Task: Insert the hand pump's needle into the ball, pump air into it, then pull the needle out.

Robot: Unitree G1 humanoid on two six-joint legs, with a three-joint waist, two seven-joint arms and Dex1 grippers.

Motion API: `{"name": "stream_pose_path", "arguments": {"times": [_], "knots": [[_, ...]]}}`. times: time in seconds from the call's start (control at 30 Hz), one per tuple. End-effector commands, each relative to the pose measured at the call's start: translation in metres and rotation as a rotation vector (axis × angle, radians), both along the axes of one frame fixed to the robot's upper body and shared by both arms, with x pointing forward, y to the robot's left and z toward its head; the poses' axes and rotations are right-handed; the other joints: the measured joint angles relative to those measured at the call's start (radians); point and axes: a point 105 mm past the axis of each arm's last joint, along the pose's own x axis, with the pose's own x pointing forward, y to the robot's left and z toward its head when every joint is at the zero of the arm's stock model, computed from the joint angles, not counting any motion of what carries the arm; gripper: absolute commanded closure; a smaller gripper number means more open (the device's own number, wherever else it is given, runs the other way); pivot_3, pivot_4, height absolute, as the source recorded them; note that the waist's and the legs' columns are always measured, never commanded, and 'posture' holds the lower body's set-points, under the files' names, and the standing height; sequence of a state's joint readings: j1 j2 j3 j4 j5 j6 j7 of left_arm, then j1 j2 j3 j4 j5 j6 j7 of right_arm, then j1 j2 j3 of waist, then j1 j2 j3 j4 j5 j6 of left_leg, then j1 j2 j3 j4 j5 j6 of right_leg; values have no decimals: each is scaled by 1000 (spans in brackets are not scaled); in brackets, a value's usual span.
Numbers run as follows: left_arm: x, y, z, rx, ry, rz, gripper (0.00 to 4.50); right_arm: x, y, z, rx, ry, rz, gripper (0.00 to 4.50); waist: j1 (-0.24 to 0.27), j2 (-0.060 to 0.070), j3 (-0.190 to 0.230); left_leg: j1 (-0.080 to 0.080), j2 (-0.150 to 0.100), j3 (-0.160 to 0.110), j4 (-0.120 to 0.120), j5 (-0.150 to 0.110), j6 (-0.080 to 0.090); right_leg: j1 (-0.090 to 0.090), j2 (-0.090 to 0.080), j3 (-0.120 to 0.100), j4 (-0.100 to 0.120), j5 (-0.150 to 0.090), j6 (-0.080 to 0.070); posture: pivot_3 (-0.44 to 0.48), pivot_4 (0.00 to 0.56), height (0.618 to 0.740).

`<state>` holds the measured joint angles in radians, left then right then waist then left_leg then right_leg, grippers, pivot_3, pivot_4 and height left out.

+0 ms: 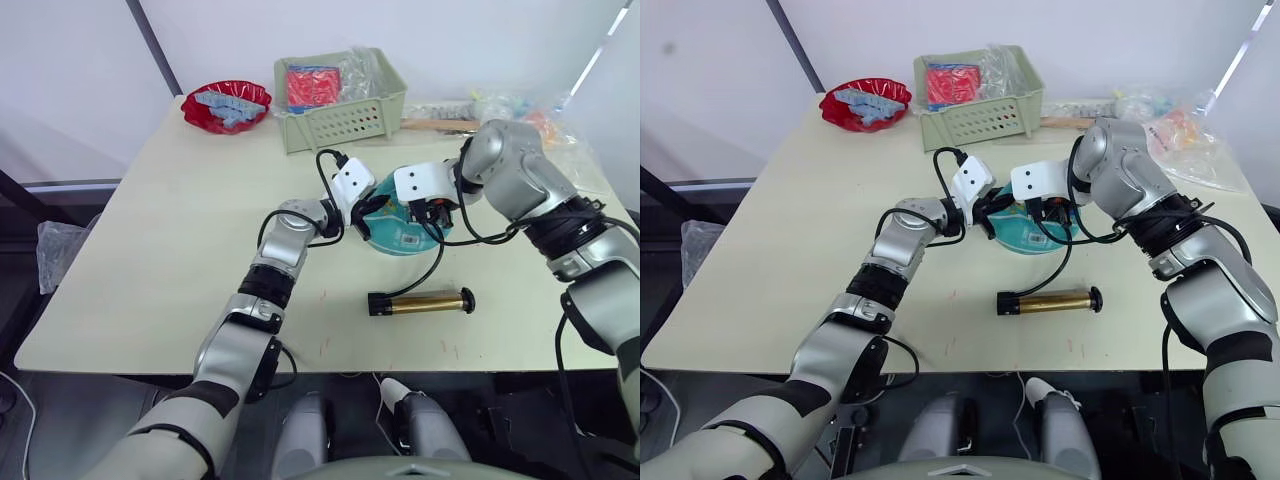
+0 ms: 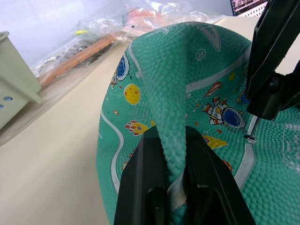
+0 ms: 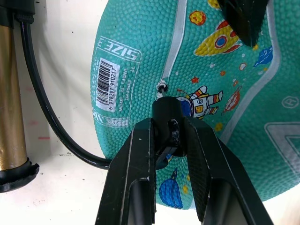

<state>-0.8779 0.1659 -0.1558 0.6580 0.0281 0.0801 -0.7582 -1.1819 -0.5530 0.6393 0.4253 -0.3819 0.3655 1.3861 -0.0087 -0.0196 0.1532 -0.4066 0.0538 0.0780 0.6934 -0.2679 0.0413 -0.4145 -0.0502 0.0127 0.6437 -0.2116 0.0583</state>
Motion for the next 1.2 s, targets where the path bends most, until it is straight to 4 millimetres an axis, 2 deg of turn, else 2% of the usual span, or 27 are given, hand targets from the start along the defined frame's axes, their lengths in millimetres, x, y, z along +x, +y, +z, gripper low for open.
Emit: {"name": "stream_pose_path", "arguments": {"times": [0.03,0.13,0.7,1.2], "knots": [[-16,-21,-26,50,75,-86,4481,-1,12,-20,5,16,30,4099,-3,-1,-1,2,0,0,0,0,0,2,0,0,0,0,0,0,150,738],[-15,-21,-26,50,77,-83,4481,-3,12,-24,-3,33,34,4099,-4,-2,-7,7,0,1,-3,0,0,5,0,1,0,-1,-2,0,150,738],[-13,-15,-31,60,94,-55,4481,-9,11,-55,-40,82,31,4099,-6,-6,-21,9,0,2,-5,0,0,5,0,2,0,-3,-5,0,150,738],[-13,-13,-34,66,104,-46,4481,-7,20,-69,12,96,15,4099,-11,-9,-36,12,1,2,-9,0,0,5,0,1,-1,-5,-8,0,150,738]]}}
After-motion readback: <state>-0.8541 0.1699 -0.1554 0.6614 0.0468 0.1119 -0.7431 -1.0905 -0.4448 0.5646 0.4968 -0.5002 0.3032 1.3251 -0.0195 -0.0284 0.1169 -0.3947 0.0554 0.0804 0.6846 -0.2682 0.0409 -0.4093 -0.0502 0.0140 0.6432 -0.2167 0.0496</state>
